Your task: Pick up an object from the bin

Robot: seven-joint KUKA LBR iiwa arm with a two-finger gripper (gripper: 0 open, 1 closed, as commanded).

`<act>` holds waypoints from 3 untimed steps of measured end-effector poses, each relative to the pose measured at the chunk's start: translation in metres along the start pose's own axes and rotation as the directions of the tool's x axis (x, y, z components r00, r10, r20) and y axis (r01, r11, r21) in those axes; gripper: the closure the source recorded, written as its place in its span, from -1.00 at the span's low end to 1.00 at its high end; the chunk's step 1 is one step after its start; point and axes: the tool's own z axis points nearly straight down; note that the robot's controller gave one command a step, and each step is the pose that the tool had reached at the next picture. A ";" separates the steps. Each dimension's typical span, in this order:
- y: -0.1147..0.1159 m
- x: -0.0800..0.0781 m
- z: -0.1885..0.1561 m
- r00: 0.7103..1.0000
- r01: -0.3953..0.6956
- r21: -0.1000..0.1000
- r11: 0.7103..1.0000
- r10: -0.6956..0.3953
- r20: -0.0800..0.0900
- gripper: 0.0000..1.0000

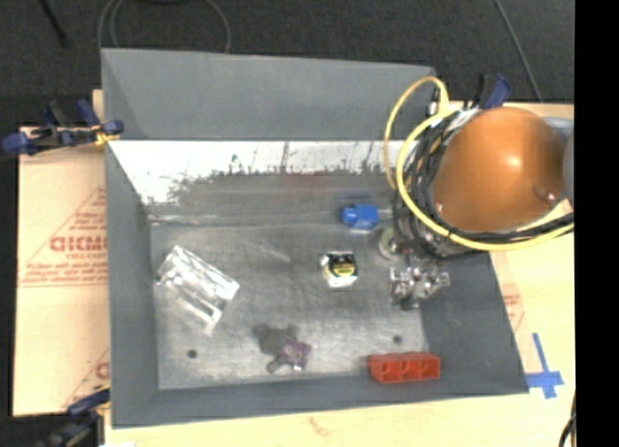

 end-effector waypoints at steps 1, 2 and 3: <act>-0.086 -0.030 -0.020 0.968 -0.249 0.010 0.968 0.249 0.003 1.00; 0.000 -0.068 0.033 0.945 -0.328 -0.004 0.945 0.328 -0.002 1.00; 0.012 -0.033 0.020 0.784 -0.620 0.005 0.784 0.620 0.001 1.00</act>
Offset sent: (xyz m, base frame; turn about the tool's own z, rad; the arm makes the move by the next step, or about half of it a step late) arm 0.0867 0.0222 0.0186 0.2527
